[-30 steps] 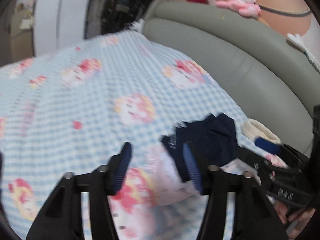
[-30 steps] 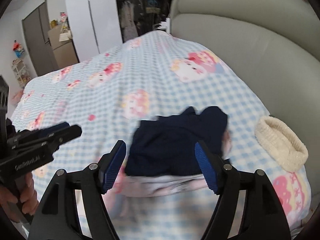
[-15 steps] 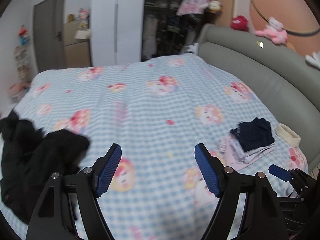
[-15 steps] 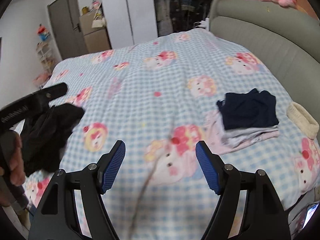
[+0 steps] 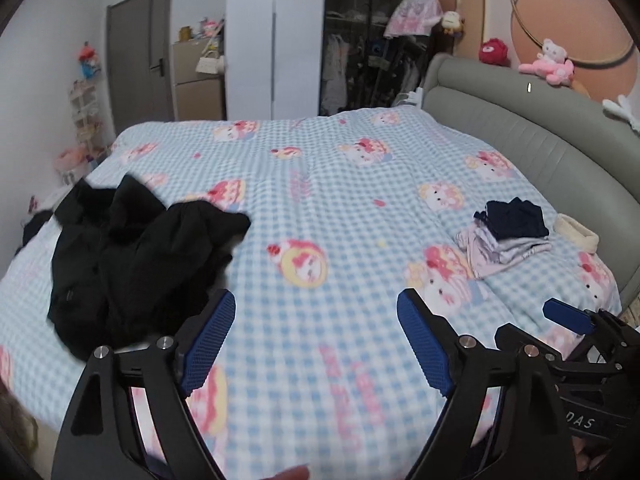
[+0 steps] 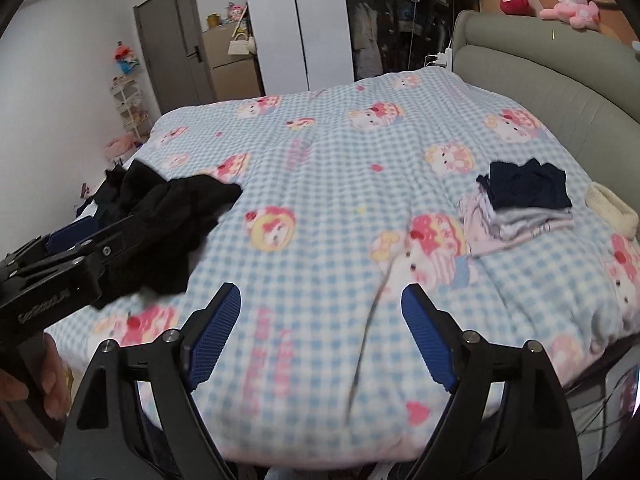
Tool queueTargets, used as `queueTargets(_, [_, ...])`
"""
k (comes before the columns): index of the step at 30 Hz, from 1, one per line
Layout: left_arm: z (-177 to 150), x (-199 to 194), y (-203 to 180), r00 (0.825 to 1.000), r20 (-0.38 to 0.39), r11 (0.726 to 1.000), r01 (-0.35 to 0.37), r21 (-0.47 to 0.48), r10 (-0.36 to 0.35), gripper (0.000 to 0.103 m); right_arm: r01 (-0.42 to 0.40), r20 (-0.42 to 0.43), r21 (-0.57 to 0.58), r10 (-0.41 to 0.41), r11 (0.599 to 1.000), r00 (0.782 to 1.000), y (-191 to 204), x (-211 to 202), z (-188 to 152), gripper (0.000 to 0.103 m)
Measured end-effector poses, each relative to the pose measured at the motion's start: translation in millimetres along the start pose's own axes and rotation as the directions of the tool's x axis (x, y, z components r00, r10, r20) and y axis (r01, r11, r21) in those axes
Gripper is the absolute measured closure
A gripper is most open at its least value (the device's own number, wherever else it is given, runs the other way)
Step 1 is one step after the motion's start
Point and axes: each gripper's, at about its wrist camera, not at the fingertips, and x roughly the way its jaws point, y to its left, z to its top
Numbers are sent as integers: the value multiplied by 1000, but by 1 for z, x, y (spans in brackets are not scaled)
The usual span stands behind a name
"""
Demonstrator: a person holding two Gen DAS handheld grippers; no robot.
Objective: Fold clothes
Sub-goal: 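Open both grippers to release the pants and withdraw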
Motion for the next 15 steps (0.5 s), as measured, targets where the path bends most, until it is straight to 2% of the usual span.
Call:
queueTargets(4, [-45, -8, 4, 1000, -18, 999, -18, -32, 18, 18, 45, -12, -2, -45, 999, 999, 0, -9, -45, 18])
queueTargets(6, [-62, -2, 2, 999, -50, 999, 6, -45, -8, 18, 50, -25, 4, -50, 999, 998, -3, -7, -58, 18])
queueTargets(9, [-72, 1, -1, 997, -68, 999, 20, -41, -22, 18, 51, -47, 13, -50, 999, 998, -7, -4, -72, 18])
queueTargets(15, [-74, -10, -3, 999, -33, 999, 12, -45, -14, 18, 41, -48, 1, -41, 999, 998, -10, -5, -77, 18])
